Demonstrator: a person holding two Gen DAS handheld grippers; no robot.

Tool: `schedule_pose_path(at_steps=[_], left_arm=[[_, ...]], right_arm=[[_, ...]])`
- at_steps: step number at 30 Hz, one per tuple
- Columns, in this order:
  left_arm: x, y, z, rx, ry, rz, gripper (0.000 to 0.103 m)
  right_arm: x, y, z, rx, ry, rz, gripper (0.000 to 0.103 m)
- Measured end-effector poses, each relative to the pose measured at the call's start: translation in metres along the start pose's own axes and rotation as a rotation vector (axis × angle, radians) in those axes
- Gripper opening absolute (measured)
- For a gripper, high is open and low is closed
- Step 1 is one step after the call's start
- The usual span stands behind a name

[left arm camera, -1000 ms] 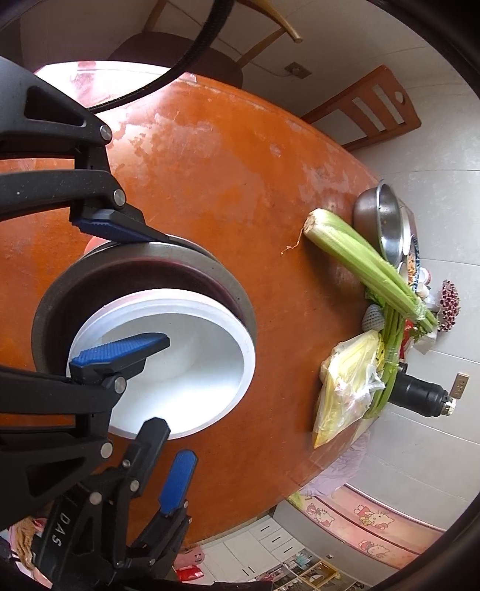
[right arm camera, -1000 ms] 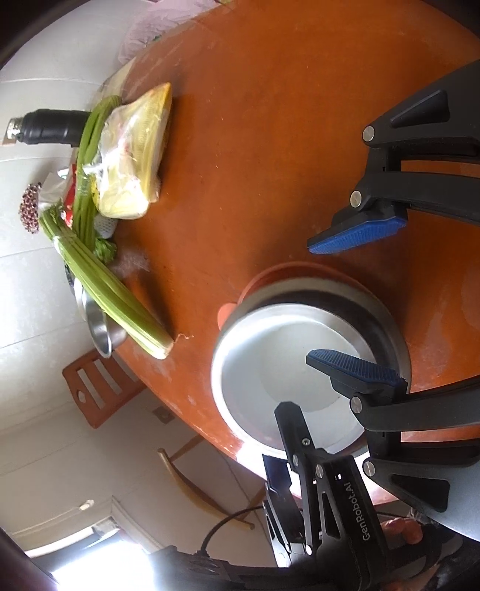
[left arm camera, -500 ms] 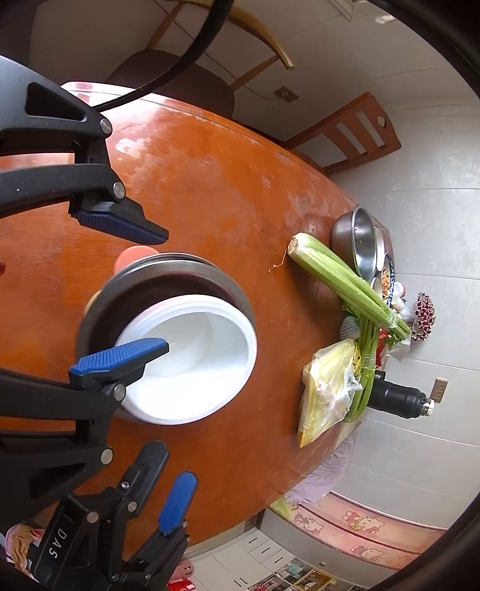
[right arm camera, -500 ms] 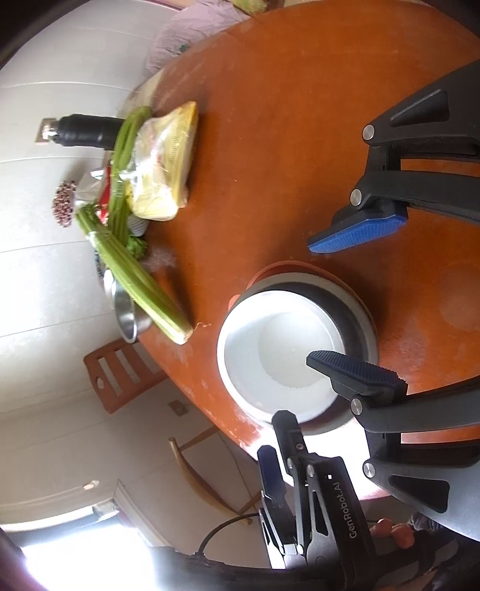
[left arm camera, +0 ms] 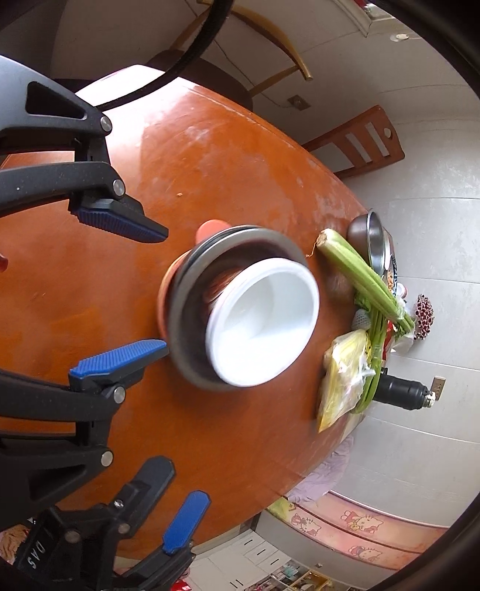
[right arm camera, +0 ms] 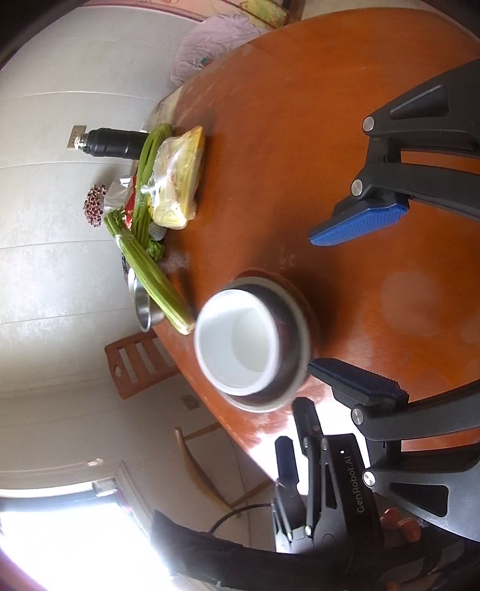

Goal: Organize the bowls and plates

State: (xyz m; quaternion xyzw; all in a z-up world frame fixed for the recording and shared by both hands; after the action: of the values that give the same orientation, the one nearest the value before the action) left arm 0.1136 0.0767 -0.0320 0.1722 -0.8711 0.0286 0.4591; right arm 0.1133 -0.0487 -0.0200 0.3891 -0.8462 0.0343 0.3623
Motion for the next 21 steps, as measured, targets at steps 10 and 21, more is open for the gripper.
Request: schedule_pose_path(at_steps=[10, 21], left_arm=[[0.019, -0.011, 0.035, -0.028, -0.022, -0.007, 0.054], [0.032, -0.003, 0.052, -0.032, -0.055, -0.004, 0.054]], right_arm=[[0.015, 0.012, 0.036, 0.004, -0.010, 0.012, 0.065], [0.015, 0.025, 0.053, -0.037, -0.011, -0.006, 0.065]])
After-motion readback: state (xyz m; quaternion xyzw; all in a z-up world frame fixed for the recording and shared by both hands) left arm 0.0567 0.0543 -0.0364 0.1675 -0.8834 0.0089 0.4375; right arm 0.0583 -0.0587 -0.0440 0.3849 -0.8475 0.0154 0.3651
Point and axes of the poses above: each gripper's, at about its wrist camera, not at the fingertips, and x roughly against the way its jaws point, y to its left, z to its underside, the point moved 7 cm from there along -x, roughly the way its jaws point, and after that the axes turned 14 degrees about -z, right-handed, at the moved point
